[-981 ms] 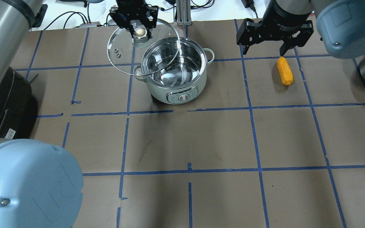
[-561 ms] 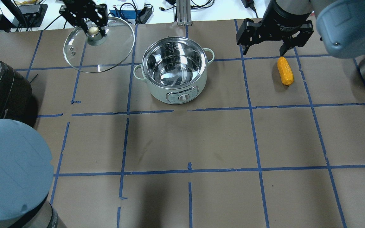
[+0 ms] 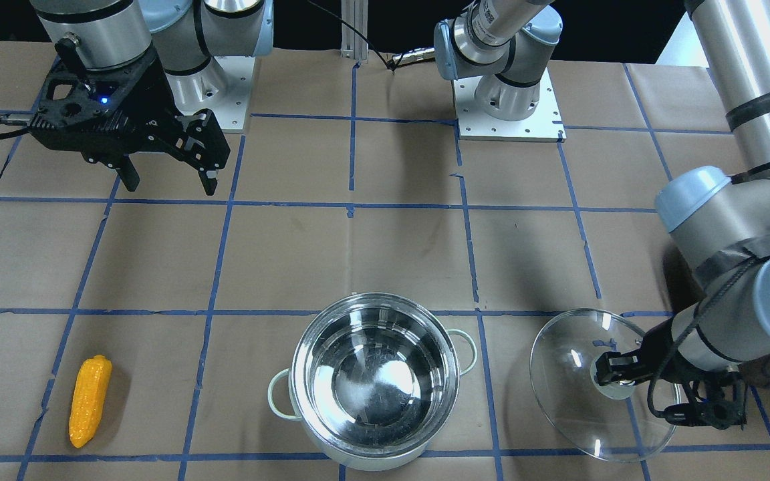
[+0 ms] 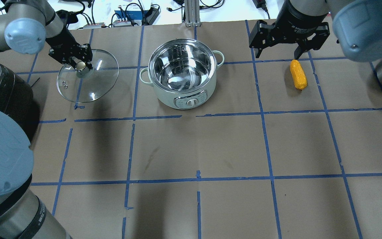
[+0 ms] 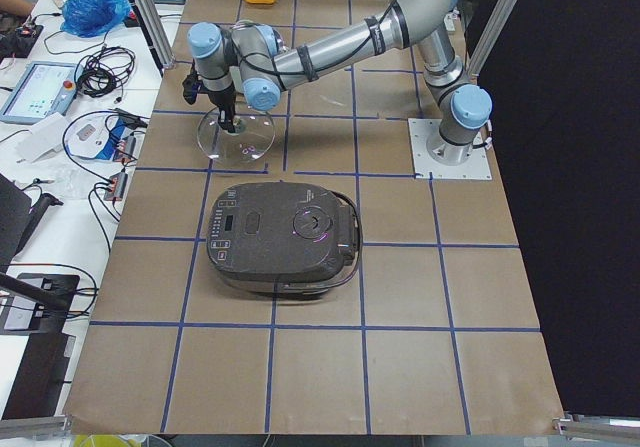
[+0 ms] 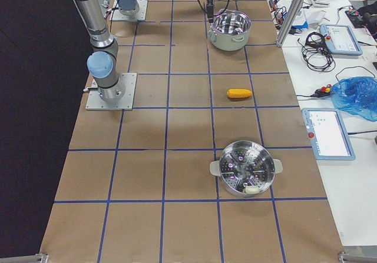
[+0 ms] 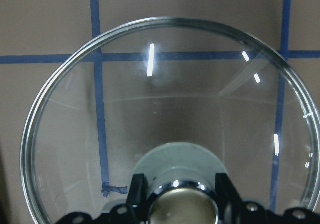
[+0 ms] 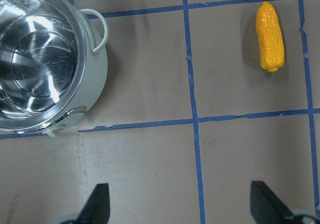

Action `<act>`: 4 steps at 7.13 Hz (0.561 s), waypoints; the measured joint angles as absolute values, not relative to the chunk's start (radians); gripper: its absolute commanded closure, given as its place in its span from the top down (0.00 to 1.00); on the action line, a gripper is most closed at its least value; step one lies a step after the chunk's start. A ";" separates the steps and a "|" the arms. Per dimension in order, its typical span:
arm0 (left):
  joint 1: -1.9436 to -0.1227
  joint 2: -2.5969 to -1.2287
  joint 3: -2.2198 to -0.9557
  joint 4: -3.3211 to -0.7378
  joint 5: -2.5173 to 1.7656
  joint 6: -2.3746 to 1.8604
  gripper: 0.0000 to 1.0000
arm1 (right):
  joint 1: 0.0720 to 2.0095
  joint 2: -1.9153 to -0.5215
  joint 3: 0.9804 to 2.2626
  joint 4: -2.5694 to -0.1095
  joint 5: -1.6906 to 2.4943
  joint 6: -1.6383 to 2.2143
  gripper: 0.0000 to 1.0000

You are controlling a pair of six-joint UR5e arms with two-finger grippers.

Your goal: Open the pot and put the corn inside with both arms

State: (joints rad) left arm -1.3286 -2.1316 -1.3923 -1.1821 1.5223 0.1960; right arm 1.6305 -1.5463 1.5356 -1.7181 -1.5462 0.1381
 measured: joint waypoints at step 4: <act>-1.359 -2.151 -1.482 -1.043 1.522 0.116 1.00 | 1.544 -1.453 1.539 -1.732 -1.543 0.074 1.00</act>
State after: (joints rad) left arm -1.3590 -2.1509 -1.4825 -1.0426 1.5224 0.1159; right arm 1.5438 -1.4528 1.5385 -1.7322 -1.5435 0.0741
